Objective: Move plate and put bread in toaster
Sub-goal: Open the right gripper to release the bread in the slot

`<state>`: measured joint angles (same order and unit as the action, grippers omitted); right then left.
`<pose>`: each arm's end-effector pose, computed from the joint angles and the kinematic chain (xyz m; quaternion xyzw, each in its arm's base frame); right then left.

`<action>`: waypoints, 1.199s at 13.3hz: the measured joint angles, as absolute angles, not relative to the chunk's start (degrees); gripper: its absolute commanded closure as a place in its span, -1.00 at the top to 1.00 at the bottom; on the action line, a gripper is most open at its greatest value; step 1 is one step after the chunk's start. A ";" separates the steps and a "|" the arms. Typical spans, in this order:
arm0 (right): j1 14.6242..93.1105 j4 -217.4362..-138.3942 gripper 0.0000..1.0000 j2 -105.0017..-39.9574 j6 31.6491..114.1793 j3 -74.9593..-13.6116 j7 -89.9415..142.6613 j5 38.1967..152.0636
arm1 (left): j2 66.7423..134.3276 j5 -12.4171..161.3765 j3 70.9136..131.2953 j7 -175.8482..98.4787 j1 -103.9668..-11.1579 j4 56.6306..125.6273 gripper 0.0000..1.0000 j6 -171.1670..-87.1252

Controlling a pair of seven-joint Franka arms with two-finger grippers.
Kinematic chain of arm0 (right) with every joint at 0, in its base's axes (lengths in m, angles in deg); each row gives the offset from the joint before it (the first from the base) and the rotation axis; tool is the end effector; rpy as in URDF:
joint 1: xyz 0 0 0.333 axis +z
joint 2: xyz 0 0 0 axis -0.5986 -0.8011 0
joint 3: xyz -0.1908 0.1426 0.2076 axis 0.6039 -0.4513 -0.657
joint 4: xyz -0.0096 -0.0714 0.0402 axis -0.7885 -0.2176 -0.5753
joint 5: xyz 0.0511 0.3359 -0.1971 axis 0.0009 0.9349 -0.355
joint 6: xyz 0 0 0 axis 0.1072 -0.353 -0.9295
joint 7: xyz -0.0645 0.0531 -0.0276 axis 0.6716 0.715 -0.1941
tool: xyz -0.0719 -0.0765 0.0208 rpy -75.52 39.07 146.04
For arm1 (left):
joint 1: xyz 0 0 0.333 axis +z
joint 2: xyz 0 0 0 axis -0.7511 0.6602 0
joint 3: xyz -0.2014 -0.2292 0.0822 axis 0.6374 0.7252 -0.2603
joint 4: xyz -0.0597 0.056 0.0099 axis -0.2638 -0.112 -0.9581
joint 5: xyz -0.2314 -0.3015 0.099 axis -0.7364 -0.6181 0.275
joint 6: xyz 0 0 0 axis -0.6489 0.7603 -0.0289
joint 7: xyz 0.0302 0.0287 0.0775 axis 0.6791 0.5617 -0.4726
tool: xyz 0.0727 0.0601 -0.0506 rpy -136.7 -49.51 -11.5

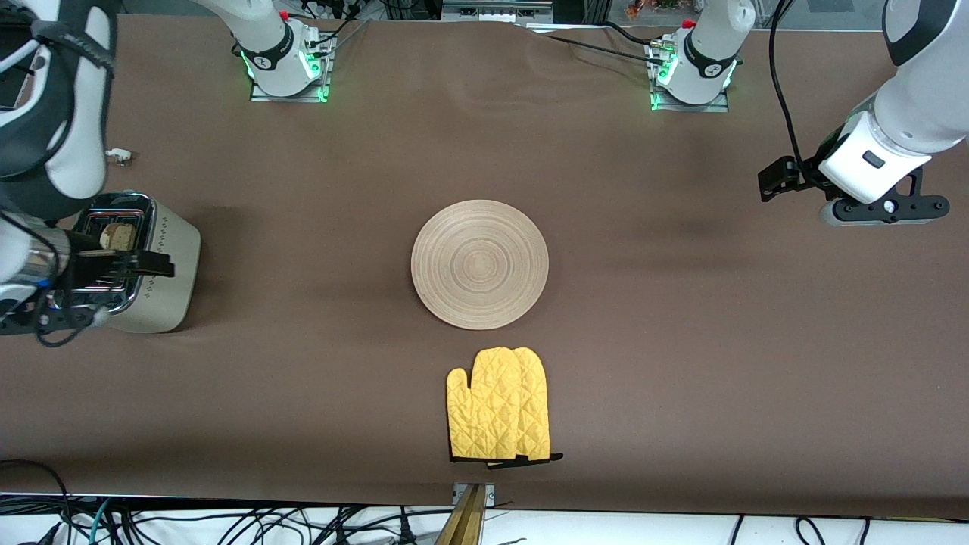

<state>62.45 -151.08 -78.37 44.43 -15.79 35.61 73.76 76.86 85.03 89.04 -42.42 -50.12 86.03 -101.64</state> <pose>0.6721 0.0204 0.4876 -0.9941 -0.0666 0.0854 0.0115 0.5537 -0.0702 0.5684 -0.9978 -0.0218 0.0583 0.0211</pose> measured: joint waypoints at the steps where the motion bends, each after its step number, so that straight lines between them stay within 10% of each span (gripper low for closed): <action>1: 63.13 -151.01 1.00 -78.20 44.03 -15.87 35.61 73.80 | 76.86 85.03 89.05 -42.42 -50.12 86.03 1.00 -101.59; 16: 44.60 -161.48 1.00 -59.56 51.61 -45.33 29.77 60.03 | 76.87 85.03 91.22 -42.42 -50.58 86.03 1.00 -100.40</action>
<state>44.60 -161.48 -59.56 51.61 -45.33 29.77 60.03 76.87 85.03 91.22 -42.42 -50.58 86.03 -100.40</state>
